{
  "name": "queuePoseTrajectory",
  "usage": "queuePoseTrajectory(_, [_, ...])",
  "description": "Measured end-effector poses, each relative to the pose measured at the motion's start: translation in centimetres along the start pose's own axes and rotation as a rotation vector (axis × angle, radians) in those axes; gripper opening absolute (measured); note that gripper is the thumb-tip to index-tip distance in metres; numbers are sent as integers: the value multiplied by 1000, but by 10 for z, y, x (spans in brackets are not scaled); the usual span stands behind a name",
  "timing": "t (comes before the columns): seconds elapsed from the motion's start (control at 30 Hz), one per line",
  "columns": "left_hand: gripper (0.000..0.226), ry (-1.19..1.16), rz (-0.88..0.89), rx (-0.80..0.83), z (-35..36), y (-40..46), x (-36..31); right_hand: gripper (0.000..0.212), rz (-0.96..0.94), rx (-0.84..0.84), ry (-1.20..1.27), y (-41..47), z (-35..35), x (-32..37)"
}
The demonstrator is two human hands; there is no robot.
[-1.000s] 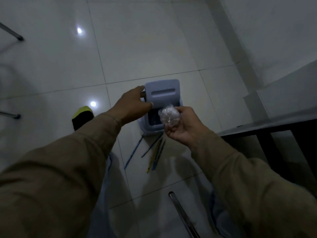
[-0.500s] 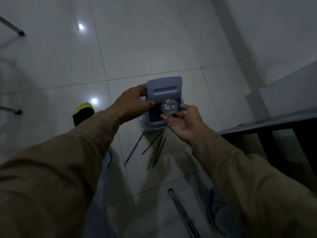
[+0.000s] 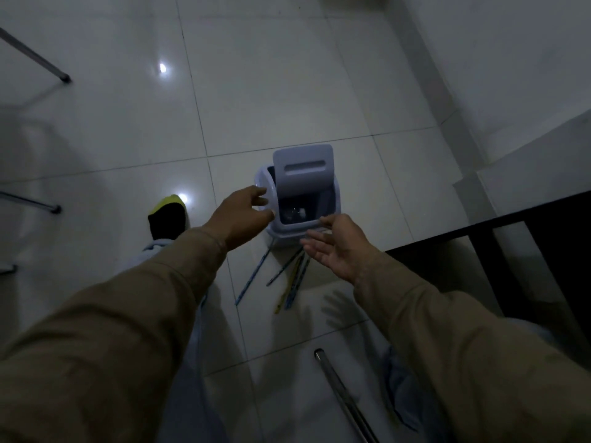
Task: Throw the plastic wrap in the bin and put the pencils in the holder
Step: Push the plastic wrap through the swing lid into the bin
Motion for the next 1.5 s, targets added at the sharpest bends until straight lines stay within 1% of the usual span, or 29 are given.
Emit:
queuePoseTrajectory(0.07, [59, 71, 33, -69, 3, -7, 2, 49, 5, -1, -27, -4, 0, -5])
queuePoseTrajectory(0.13, [57, 233, 146, -168, 6, -13, -5, 48, 6, -4, -72, -8, 0, -9])
queuePoseTrajectory(0.2, [62, 447, 318, -221, 11, -15, -21, 46, 12, -12, -108, -11, 0, -11])
queuePoseTrajectory(0.23, [66, 527, 381, -224, 14, -12, -27, 44, 20, -16, -121, -12, 0, -12])
queuePoseTrajectory(0.27, [71, 581, 408, -213, 17, -7, -31, 43, 27, -17, -135, -12, 0, -12])
queuePoseTrajectory(0.33, [78, 622, 376, -170, 23, 5, -33, 40, 11, -20, -170, -11, 0, -9])
queuePoseTrajectory(0.4, [82, 613, 318, -120, 27, 15, -29, 41, -98, -54, -254, -5, 0, -1])
queuePoseTrajectory(0.43, [83, 613, 294, -101, 27, 19, -27, 44, -204, -85, -347, 0, 0, 5])
queuePoseTrajectory(0.53, [85, 600, 265, -72, 24, 27, -19, 57, -578, -179, -729, 17, 3, 29])
queuePoseTrajectory(0.6, [83, 572, 270, -57, 23, 31, -16, 65, -708, -202, -915, 25, 7, 43])
queuePoseTrajectory(0.67, [81, 556, 268, -25, 22, 35, -14, 70, -745, -195, -1089, 33, 10, 54])
queuePoseTrajectory(0.73, [80, 543, 252, 13, 22, 38, -12, 70, -743, -183, -1249, 40, 14, 61])
queuePoseTrajectory(0.8, [82, 530, 237, 41, 23, 40, -11, 68, -726, -171, -1345, 48, 16, 63])
queuePoseTrajectory(0.9, [84, 548, 228, 74, 26, 42, -9, 65, -699, -159, -1424, 58, 16, 59])
queuePoseTrajectory(1.0, [85, 552, 235, 77, 26, 44, -7, 64, -709, -166, -1460, 63, 14, 55])
queuePoseTrajectory(1.1, [83, 525, 240, 58, 26, 41, -7, 63, -731, -163, -1432, 63, 11, 54])
queuePoseTrajectory(1.17, [75, 440, 262, -13, 23, 35, -8, 61, -767, -173, -1341, 59, 8, 51])
queuePoseTrajectory(1.23, [59, 288, 278, -139, 17, 27, -5, 54, -838, -229, -1179, 51, 4, 43])
queuePoseTrajectory(1.27, [52, 233, 240, -192, 14, 23, 1, 48, -860, -268, -1101, 47, 1, 36])
queuePoseTrajectory(1.33, [50, 197, 73, -236, 10, 20, 18, 36, -853, -329, -1004, 41, -5, 16])
queuePoseTrajectory(1.43, [45, 208, -174, -175, 16, 15, 50, 25, -740, -290, -926, 42, -13, -20])
queuePoseTrajectory(1.5, [39, 226, -258, -118, 23, 8, 67, 23, -618, -242, -884, 44, -17, -42])
Point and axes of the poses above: each hand's wrist, its own y-axis towards the middle knuckle, its own z-axis out of the palm, x = y × z, the point moved 3 cm from there along y, towards the middle knuckle, and after that the axes turned 4 degrees about y, right-handed, at the moved point
